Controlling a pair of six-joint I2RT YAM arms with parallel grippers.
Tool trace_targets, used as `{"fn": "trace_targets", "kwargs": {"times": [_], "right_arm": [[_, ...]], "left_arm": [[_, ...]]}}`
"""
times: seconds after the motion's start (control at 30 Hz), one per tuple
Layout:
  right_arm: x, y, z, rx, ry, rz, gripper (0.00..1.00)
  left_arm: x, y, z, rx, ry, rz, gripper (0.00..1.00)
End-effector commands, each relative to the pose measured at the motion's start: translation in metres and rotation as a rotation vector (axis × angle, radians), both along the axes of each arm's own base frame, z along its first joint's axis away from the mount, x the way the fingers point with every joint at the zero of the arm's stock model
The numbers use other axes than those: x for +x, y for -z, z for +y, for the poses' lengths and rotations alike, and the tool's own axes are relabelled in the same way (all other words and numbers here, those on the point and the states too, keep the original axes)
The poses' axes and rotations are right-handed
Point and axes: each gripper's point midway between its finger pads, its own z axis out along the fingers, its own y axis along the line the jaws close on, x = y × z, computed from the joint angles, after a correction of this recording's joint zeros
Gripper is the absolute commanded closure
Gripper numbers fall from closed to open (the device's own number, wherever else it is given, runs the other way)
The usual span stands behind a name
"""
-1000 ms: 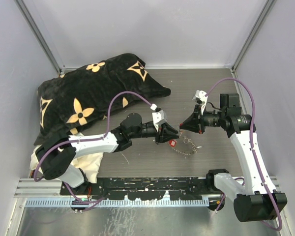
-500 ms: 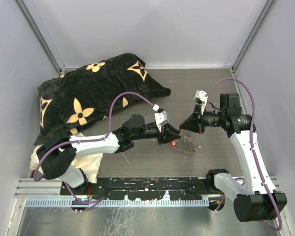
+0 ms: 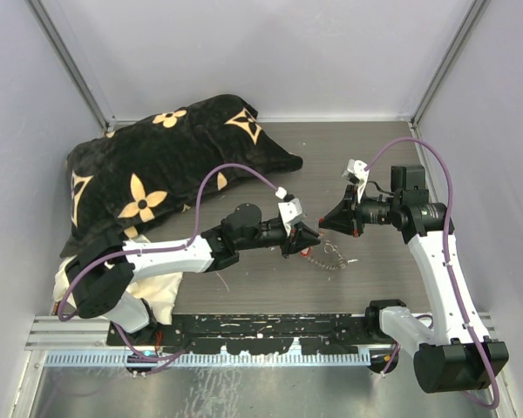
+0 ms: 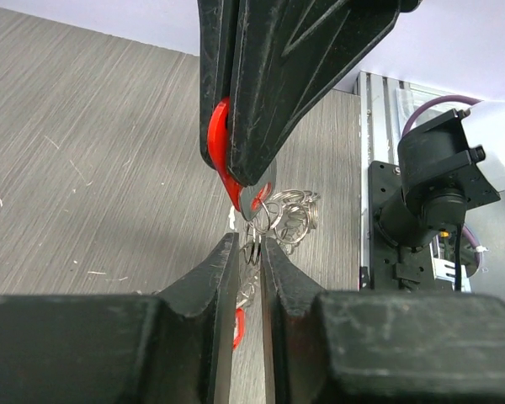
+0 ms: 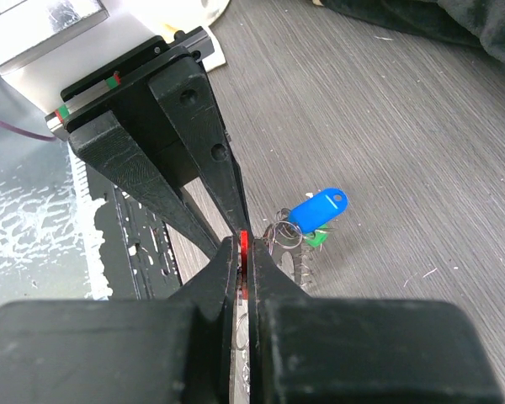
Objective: Remove the keys from the keyring
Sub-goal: Remove the key from the keyring.
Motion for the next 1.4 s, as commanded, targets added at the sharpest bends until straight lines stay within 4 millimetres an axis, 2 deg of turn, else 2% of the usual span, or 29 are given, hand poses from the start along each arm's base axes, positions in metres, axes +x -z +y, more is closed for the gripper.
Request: {"fn": "trace_targets", "kwargs": {"times": [0.0, 0.13, 0.27, 0.47, 0.73, 0.87, 1.1, 1.37], "right_arm": [[-0.004, -0.023, 0.004, 0.044, -0.032, -0.08, 0.99], [-0.004, -0.022, 0.003, 0.044, -0.031, -0.078, 0.99], [-0.004, -0.022, 0.003, 0.042, -0.028, -0.078, 0.99], [0.002, -0.018, -0.006, 0.025, 0.022, -0.08, 0.99], [0.017, 0.006, -0.022, -0.062, 0.133, -0.072, 0.99], [0.014, 0.011, -0.021, -0.057, 0.123, -0.063, 0.99], [0.007, 0.009, -0.015, -0.017, 0.083, -0.059, 0.99], [0.0, -0.017, -0.01, 0.025, 0.039, -0.096, 0.99]], "left_arm": [[0.005, -0.027, -0.004, -0.05, -0.015, -0.059, 0.86], [0.006, -0.029, -0.003, -0.051, -0.019, -0.065, 0.88], [0.005, -0.029, -0.003, -0.052, -0.016, -0.072, 1.0], [0.003, -0.033, 0.003, -0.078, -0.017, -0.101, 1.0], [0.002, -0.042, 0.014, -0.143, -0.018, -0.106, 1.0], [0.001, -0.044, 0.013, -0.161, -0.01, -0.096, 1.0], [0.001, -0.044, 0.008, -0.19, 0.001, -0.081, 1.0], [0.005, -0.021, 0.005, -0.145, -0.012, -0.057, 1.0]]}}
